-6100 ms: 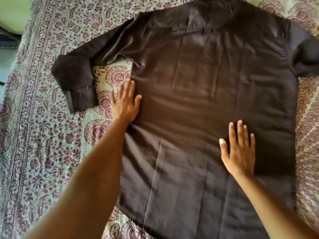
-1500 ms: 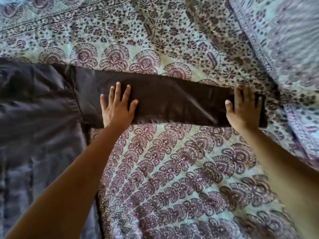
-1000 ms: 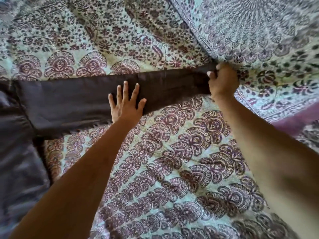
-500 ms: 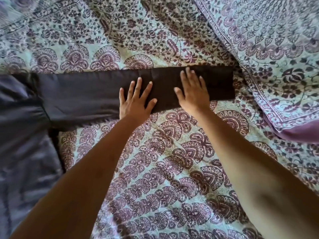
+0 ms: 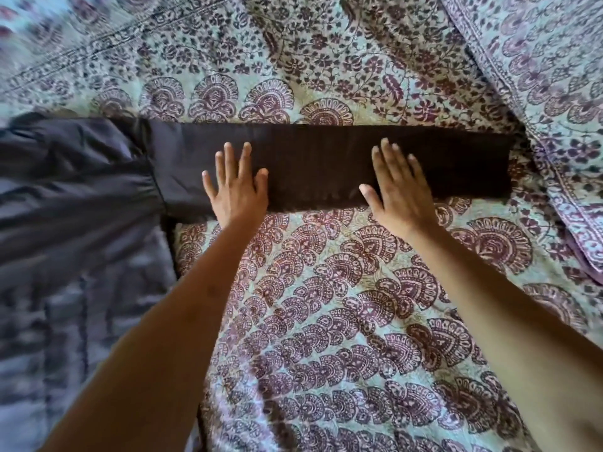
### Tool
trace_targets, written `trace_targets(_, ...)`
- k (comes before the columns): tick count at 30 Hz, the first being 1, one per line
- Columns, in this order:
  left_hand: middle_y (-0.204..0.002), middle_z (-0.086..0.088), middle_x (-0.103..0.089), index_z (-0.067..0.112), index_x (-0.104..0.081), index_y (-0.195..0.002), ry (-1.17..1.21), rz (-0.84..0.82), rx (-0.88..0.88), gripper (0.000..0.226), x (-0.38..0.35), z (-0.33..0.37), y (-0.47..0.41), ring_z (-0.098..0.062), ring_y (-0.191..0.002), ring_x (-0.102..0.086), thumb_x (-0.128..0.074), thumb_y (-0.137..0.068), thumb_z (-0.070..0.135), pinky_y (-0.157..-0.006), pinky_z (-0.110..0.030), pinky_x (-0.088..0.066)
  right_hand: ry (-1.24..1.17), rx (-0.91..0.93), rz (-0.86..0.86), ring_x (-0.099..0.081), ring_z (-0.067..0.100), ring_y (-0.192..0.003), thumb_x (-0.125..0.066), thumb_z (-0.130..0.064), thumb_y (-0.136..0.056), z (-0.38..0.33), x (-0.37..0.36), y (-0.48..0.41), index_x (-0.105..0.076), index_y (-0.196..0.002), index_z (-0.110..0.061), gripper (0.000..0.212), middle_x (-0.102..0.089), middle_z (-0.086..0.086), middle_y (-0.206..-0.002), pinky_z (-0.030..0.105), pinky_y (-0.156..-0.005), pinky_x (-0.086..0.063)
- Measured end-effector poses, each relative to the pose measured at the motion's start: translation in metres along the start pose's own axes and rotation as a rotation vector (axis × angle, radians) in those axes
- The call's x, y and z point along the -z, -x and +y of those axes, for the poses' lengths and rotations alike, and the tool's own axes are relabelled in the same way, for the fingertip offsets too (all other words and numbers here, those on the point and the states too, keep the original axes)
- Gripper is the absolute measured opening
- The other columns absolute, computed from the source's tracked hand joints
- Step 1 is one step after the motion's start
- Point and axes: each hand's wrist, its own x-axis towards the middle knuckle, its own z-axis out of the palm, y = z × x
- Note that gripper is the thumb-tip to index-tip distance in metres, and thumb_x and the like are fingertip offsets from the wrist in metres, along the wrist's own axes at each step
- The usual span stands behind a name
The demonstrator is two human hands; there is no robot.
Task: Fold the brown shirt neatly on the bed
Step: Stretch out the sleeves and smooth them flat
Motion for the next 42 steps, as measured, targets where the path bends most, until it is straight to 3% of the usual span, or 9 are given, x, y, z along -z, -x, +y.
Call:
trace_targets(4, -0.159, -0.008, -0.001, 0.016, -0.006, -0.15, -0.026, 0.0, 0.318, 0.064, -0.006, -0.038, -0.006, -0.021, -0.146, 0.001, -0.027, -0.097, 0.046, -0.117, -0.049, 0.002, -0.002, -0.152, -0.006, -0.011, 0.023, -0.144, -0.007, -0.059, -0.085, 0.022, -0.004, 0.012, -0.013, -0.148, -0.01, 0.079, -0.01, 0.011, -0.156, 0.042, -0.117, -0.005)
trace_targets(8, -0.158, -0.012, 0.0, 0.007, -0.002, -0.149, -0.039, 0.016, 0.276, 0.069, -0.026, 0.011, -0.009, -0.023, -0.146, 0.0, -0.024, -0.097, 0.047, -0.117, -0.048, 0.001, 0.055, -0.222, 0.018, -0.015, 0.028, -0.143, -0.007, -0.058, -0.086, 0.063, 0.005, 0.031, -0.017, -0.146, -0.004, 0.082, -0.013, 0.015, -0.155, 0.044, -0.116, -0.006)
trace_targets(12, -0.158, -0.011, 0.002, 0.007, -0.001, -0.149, -0.051, -0.041, 0.021, 0.072, -0.046, 0.095, 0.005, -0.024, -0.146, 0.001, -0.022, -0.096, 0.051, -0.118, -0.045, 0.003, 0.012, -0.35, 0.033, -0.01, 0.024, -0.144, -0.007, -0.058, -0.085, 0.086, 0.007, 0.048, -0.011, -0.148, -0.008, 0.08, -0.007, 0.011, -0.157, 0.041, -0.116, -0.006)
trace_targets(18, -0.159, -0.002, -0.005, 0.016, -0.007, -0.15, 0.038, -0.224, -0.697, 0.065, -0.037, 0.134, 0.014, -0.015, -0.146, -0.003, -0.02, -0.097, 0.051, -0.119, -0.041, 0.0, -0.064, -0.341, 0.09, -0.014, 0.027, -0.143, -0.011, -0.053, -0.088, 0.098, 0.0, 0.06, -0.014, -0.148, -0.009, 0.074, -0.011, 0.012, -0.156, 0.041, -0.116, -0.008)
trace_targets(22, -0.158, -0.008, -0.003, 0.011, -0.005, -0.15, 0.03, 0.06, 0.018, 0.063, -0.016, 0.047, -0.036, -0.021, -0.146, -0.002, -0.024, -0.099, 0.043, -0.119, -0.042, 0.001, -0.065, -0.363, 0.127, -0.018, 0.027, -0.143, -0.015, -0.05, -0.089, 0.098, -0.004, 0.059, -0.016, -0.147, -0.008, 0.072, -0.015, 0.013, -0.155, 0.041, -0.115, -0.009)
trace_targets(25, -0.158, -0.013, -0.002, 0.004, -0.004, -0.149, -0.024, 0.013, 0.179, 0.068, -0.017, 0.031, -0.047, -0.025, -0.146, -0.001, -0.026, -0.098, 0.043, -0.118, -0.046, -0.001, -0.082, -0.371, 0.143, -0.02, 0.028, -0.142, -0.017, -0.048, -0.089, 0.098, -0.006, 0.057, -0.018, -0.146, -0.005, 0.071, -0.018, 0.014, -0.154, 0.042, -0.116, -0.012)
trace_targets(34, -0.159, -0.005, -0.002, 0.013, -0.005, -0.15, -0.08, -0.17, -0.481, 0.065, -0.076, 0.229, 0.022, -0.019, -0.146, -0.002, -0.02, -0.097, 0.048, -0.118, -0.042, 0.003, -0.108, -0.44, 0.196, -0.023, 0.028, -0.141, -0.017, -0.04, -0.089, 0.1, -0.006, 0.059, -0.023, -0.145, -0.003, 0.067, -0.022, 0.015, -0.153, 0.039, -0.115, -0.013)
trace_targets(38, -0.159, 0.0, -0.008, 0.019, -0.013, -0.15, 0.065, -0.27, -0.855, 0.057, -0.059, 0.227, 0.028, -0.013, -0.146, -0.008, -0.022, -0.098, 0.041, -0.119, -0.038, -0.002, -0.113, -0.438, 0.155, -0.018, 0.026, -0.142, -0.013, -0.042, -0.088, 0.101, -0.006, 0.059, -0.019, -0.146, -0.005, 0.069, -0.018, 0.013, -0.154, 0.038, -0.116, -0.01)
trace_targets(42, -0.159, -0.001, -0.005, 0.02, -0.009, -0.15, 0.015, -0.018, -0.301, 0.054, -0.041, 0.139, 0.001, -0.017, -0.146, -0.002, -0.021, -0.1, 0.038, -0.116, -0.039, 0.005, -0.107, -0.426, 0.185, -0.018, 0.026, -0.143, -0.013, -0.041, -0.09, 0.099, -0.002, 0.061, -0.021, -0.145, -0.003, 0.067, -0.019, 0.014, -0.154, 0.039, -0.117, -0.009)
